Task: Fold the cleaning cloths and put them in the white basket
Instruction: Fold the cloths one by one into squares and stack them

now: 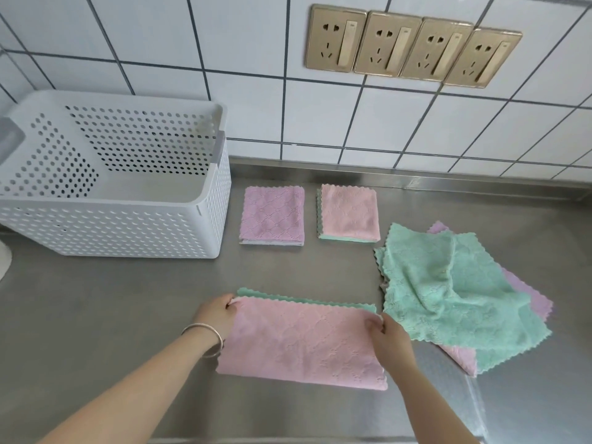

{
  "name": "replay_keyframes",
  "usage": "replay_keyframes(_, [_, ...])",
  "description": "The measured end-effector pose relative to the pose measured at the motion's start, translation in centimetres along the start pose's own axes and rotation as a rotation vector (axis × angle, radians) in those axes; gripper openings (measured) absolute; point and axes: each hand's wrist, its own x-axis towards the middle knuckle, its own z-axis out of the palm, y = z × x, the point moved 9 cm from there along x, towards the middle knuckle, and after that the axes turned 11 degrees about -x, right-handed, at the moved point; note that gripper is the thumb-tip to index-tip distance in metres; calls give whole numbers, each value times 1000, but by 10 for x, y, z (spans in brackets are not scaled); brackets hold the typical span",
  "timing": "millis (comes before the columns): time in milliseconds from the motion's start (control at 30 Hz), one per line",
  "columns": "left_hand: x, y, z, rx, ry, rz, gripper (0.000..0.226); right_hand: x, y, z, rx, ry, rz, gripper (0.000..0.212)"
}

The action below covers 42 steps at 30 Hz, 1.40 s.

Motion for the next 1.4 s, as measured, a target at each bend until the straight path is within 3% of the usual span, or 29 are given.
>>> replay_keyframes(67, [5,5,-1,76,58,18,21,0,0,-2,-2,32,13,21])
replay_keyframes(167, [13,4,1,163,95,18,23,1,0,-2,2,64,30,27])
replay_keyframes(467, [19,11,-2,212,170,31,30,11,6,0,-60,127,144,28])
replay_keyframes(567, [15,14,-5,239,208,29,33,13,7,0,-104,136,161,19])
replay_keyframes(700, [4,13,-10,77,321,-23,30,5,14,-8,-25,213,199,22])
replay_keyframes(733, [-1,14,-13,11,391,20,31,2,16,-10,-6,245,190,26])
replay_keyframes(800, [-12,27,-9,104,462,217,41,-8,18,-10,-1,286,157,34])
replay_keyframes(933, [-35,62,52,476,154,690,55,-23,31,0,-24,225,215,39])
replay_keyframes(1033, [-45,57,95,732,-21,874,74,-30,38,17,22,68,315,23])
replay_keyframes(1133, [-45,49,113,810,-85,863,73,-31,34,26,-64,-41,314,8])
replay_keyframes(1267, [-48,58,117,829,-125,844,63,-38,28,10,-12,67,247,15])
replay_keyframes(1400, [-50,67,115,810,-224,735,77,-48,11,-1,3,194,122,5])
